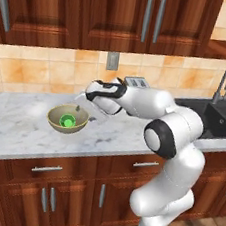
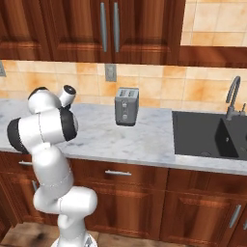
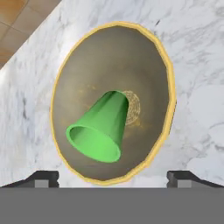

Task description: Place the cup inside the bowl on the dining table and move the bowl to any counter.

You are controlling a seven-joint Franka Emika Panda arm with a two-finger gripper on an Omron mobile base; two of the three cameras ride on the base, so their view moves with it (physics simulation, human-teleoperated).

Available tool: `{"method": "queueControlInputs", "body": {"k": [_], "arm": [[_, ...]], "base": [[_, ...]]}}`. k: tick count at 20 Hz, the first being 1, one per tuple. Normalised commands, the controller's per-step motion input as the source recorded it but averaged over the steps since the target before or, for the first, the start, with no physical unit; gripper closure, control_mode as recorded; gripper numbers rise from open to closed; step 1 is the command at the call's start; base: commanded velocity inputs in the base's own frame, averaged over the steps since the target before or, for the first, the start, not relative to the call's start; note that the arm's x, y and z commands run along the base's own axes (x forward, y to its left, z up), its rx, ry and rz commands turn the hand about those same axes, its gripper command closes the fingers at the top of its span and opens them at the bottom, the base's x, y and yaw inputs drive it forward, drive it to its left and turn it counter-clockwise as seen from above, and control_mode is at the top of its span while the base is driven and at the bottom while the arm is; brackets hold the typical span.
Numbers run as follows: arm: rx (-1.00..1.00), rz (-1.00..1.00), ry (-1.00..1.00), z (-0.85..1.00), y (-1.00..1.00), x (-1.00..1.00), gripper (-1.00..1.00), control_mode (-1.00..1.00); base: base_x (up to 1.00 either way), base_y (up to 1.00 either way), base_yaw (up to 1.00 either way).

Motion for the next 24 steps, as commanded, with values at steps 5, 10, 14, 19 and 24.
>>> {"method": "queueControlInputs", "body": {"k": [5,10,14,19,24], "arm": [[0.0,0.03,-0.02,0.14,-0.21,-0.9,-1.0,-1.0],[0.0,0.11,-0.04,0.31,-0.47,-0.85,-1.0,-1.0],[-0.08,0.12,-0.05,0.47,-0.42,-0.6,-1.0,-1.0],[-0.14,0.12,-0.03,0.46,-0.13,-0.59,-1.0,-1.0],[-0.09,0.12,-0.06,0.46,-0.16,-0.74,-1.0,-1.0]], "base": [[0.0,0.0,0.0],[0.0,0.0,0.0],[0.0,0.0,0.0],[0.0,0.0,0.0],[0.0,0.0,0.0]]}}
